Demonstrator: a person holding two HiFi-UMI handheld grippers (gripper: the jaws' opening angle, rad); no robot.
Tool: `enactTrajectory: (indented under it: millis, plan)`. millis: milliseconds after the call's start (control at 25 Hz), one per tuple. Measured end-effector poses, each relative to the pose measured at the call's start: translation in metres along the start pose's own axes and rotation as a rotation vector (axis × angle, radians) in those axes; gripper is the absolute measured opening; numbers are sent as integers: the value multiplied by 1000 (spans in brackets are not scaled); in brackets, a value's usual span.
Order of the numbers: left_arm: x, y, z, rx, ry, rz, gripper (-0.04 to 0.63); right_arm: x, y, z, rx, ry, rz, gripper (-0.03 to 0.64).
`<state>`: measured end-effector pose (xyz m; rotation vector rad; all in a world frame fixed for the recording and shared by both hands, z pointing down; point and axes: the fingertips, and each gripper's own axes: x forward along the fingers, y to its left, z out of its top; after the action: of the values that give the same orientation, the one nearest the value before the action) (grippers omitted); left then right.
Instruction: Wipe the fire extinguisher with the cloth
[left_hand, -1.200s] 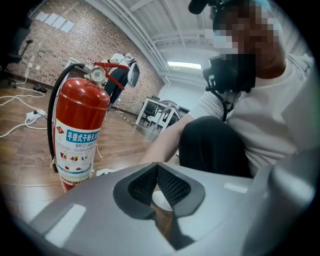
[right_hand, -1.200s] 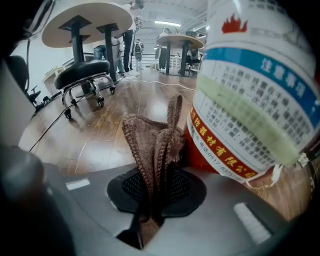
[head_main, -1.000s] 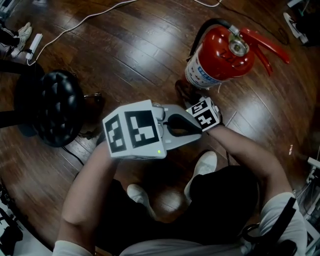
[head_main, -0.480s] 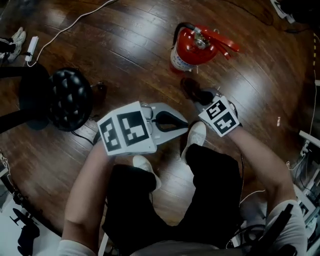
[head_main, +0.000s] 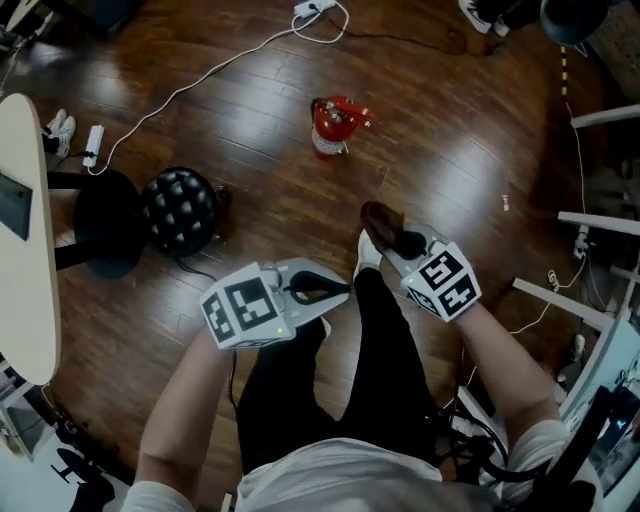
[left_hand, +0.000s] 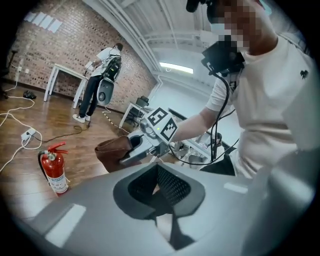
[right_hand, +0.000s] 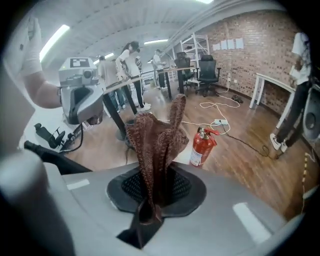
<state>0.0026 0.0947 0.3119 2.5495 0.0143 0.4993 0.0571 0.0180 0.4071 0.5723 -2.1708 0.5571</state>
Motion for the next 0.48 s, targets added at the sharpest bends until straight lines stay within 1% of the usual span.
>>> enactTrajectory:
  millis: [120,200,280,360,480]
  plan:
    - [-20,-61,23,42,11,-21,2,-63,44,14,69,-58,-25,56]
    - [-30,-99,32,59,8,-9,2,-102,74,18,90,-93,-27,55]
    - [-43,-130,40,82,-7,35,1,-137,102,22,94,-132,-33,56]
    - [-53,-155,49,116,-30,96,0,-166,125,29,79,-173,-42,56]
    - [-56,-201,61,161,-55,162,0,-211,160,28,57,-226,-45,56]
